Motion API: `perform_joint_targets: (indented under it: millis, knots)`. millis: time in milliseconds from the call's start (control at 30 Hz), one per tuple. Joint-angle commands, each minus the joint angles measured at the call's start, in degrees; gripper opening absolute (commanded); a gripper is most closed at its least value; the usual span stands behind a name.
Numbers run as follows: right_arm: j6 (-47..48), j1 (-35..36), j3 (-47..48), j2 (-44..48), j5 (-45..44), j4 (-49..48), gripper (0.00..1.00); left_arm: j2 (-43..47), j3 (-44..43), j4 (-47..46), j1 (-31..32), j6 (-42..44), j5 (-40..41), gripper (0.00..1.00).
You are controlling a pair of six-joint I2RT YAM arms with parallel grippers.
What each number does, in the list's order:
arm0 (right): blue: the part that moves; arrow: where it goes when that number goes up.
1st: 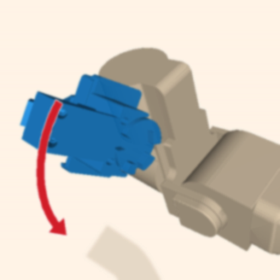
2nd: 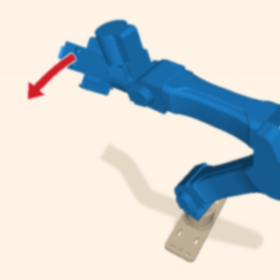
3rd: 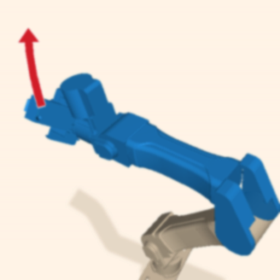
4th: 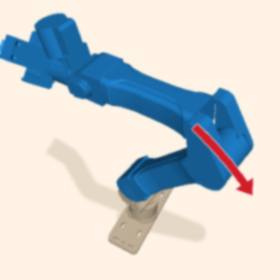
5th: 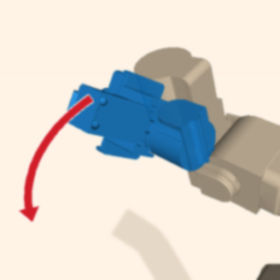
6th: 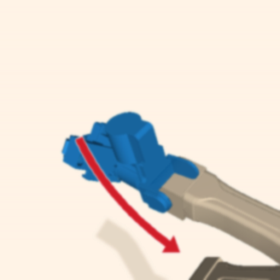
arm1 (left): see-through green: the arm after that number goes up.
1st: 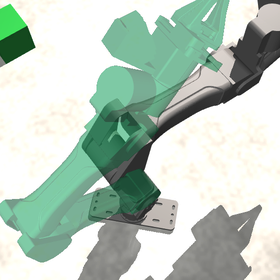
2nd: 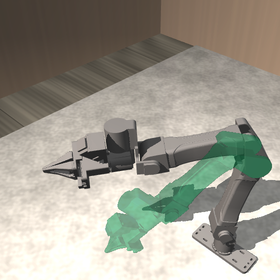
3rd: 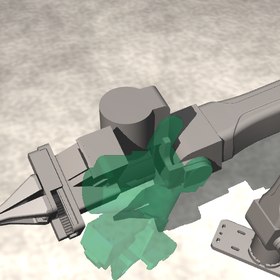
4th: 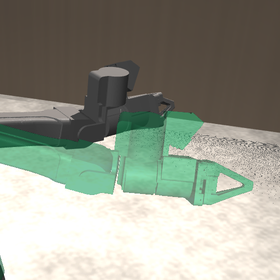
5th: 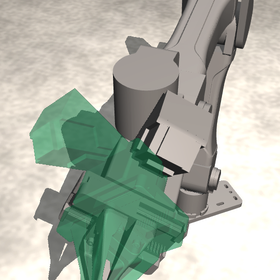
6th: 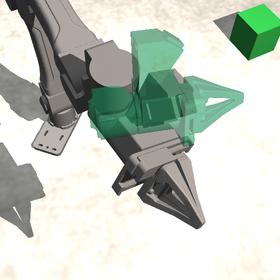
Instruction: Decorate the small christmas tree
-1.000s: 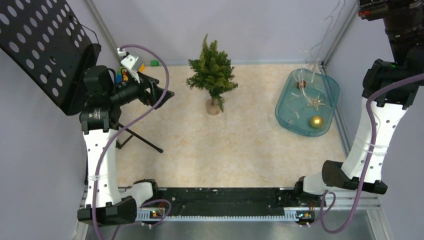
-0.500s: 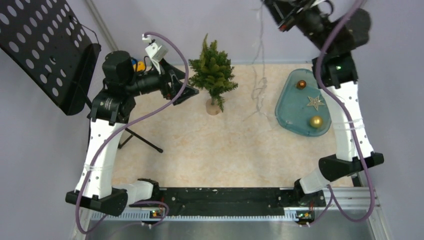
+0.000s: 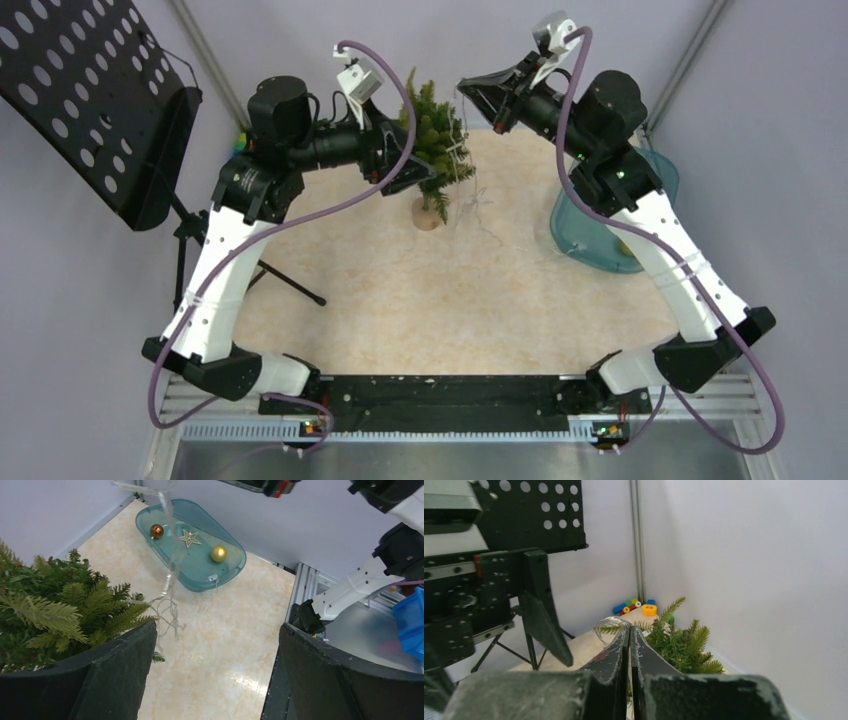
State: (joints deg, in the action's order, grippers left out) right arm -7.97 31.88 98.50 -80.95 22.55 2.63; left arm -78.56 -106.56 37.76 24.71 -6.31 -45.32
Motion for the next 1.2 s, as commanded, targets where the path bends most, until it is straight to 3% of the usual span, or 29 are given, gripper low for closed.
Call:
perform_joint_targets:
  millis: [0, 133, 367, 533, 633, 667, 833, 967, 1000, 1100, 1167]
  knots:
    - [0.8, 2.3, -0.4, 3.9, -2.5, -3.3, 0.0, -1.6, -3.4, -1.3, 0.7, 1.3, 3.0, 0.94]
    - [0.6, 3.9, -1.0, 4.1, -3.0, -3.4, 0.0, -4.2, -4.9, -1.4, 2.5, 0.4, 3.0, 0.87]
    - [0.6, 5.9, -1.9, 4.0, -2.4, -3.4, 0.0, -6.4, -5.7, -1.4, 5.2, 0.6, 4.6, 0.83]
    - [0.0, 6.2, -1.9, 4.2, -1.0, -3.3, 0.0, -6.9, -7.0, -1.4, 5.4, 0.9, 6.2, 0.53]
    - [-0.3, 6.2, -2.2, 4.3, -0.4, -3.0, 0.0, -7.2, -7.6, -1.4, 5.4, 0.2, 5.9, 0.07]
    - [-0.1, 6.2, -2.4, 4.4, -0.4, -2.8, 0.0, -7.0, -7.6, -1.2, 5.4, 0.2, 6.0, 0.0]
    - [3.7, 6.2, -2.4, 4.4, -1.7, 1.1, 0.02, -3.5, -7.5, 1.2, 5.3, 2.4, 10.2, 0.0]
    - [7.6, 6.2, -6.0, 5.8, -0.8, 5.2, 0.65, -1.1, -10.9, 5.4, 5.3, 5.2, 16.5, 0.0]
    - [9.2, 6.1, -7.8, 6.5, -0.8, 5.9, 0.76, -0.2, -12.0, 7.4, 5.3, 7.4, 18.2, 0.0]
    - [11.1, 5.7, -13.5, 8.2, 0.7, 7.9, 0.98, 3.4, -12.5, 11.0, 5.3, 13.7, 24.6, 0.0]
    - [12.1, 4.5, -16.1, 8.8, 3.9, 10.7, 0.99, 6.0, -12.1, 12.6, 5.3, 17.8, 30.6, 0.0]
